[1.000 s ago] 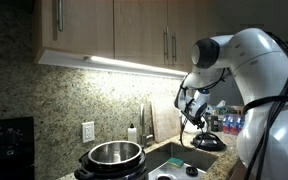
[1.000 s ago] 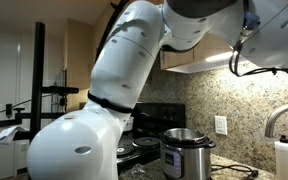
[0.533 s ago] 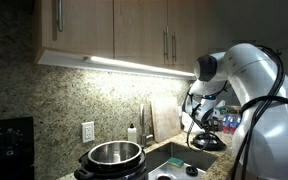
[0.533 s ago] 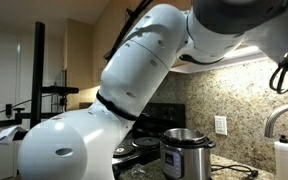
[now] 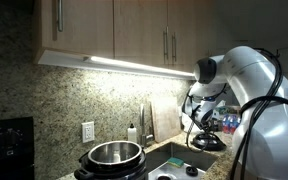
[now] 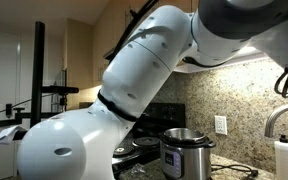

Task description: Pick up the lid and close the rice cooker

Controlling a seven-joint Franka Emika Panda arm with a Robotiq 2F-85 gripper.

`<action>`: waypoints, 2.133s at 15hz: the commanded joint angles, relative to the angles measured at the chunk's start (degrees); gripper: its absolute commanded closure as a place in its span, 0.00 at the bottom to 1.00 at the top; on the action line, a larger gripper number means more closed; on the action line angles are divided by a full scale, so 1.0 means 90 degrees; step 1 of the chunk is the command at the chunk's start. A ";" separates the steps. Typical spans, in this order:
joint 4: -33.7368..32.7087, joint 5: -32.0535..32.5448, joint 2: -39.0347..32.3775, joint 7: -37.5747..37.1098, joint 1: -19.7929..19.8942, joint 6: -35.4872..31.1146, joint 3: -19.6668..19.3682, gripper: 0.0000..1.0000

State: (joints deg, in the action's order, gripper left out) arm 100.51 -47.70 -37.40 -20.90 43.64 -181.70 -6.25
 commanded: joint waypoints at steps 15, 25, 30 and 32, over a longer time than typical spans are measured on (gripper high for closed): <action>-0.1292 -0.0089 -0.1422 -0.0655 -0.0463 -0.0245 -0.0847 0.00; -0.2263 0.0031 -0.2128 -0.0587 -0.0457 -0.0066 -0.0908 0.47; -0.2239 0.0007 -0.2049 -0.0456 -0.0277 0.0017 -0.0739 0.80; -0.2156 -0.0033 -0.1975 -0.0346 -0.0144 -0.0171 -0.0539 0.92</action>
State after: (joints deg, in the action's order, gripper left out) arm 80.93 -47.61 -56.44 -25.97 39.96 -182.27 -13.93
